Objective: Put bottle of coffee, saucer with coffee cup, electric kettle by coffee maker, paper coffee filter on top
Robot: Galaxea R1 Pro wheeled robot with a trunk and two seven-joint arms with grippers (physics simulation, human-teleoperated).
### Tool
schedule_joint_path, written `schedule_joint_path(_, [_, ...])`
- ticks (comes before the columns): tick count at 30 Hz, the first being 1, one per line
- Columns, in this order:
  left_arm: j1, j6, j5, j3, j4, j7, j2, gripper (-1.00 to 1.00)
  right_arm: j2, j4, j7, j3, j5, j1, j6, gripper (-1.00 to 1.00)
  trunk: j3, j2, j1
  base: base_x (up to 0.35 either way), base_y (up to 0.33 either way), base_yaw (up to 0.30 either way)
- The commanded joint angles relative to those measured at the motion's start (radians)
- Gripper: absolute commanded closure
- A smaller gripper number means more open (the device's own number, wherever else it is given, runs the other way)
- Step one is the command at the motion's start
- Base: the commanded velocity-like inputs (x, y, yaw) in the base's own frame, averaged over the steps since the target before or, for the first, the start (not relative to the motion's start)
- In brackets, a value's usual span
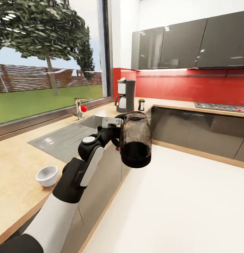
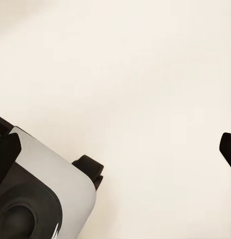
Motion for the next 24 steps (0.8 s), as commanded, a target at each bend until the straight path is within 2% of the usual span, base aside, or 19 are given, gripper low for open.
schedule_joint_path(1, [-0.001,0.003,0.009,-0.001,-0.001,0.01,0.0,1.0,-0.001,0.001,0.003,0.006,-0.01,-0.001,-0.002,-1.0,-0.001,-0.001,0.001,0.325,-0.075,0.0])
schedule_joint_path(24, [-0.001,0.003,0.009,-0.001,-0.001,0.01,-0.001,1.0,-0.001,0.0,0.003,0.006,-0.01,0.0,-0.002,-1.0,-0.001,-0.001,0.001,0.288,-0.17,0.0])
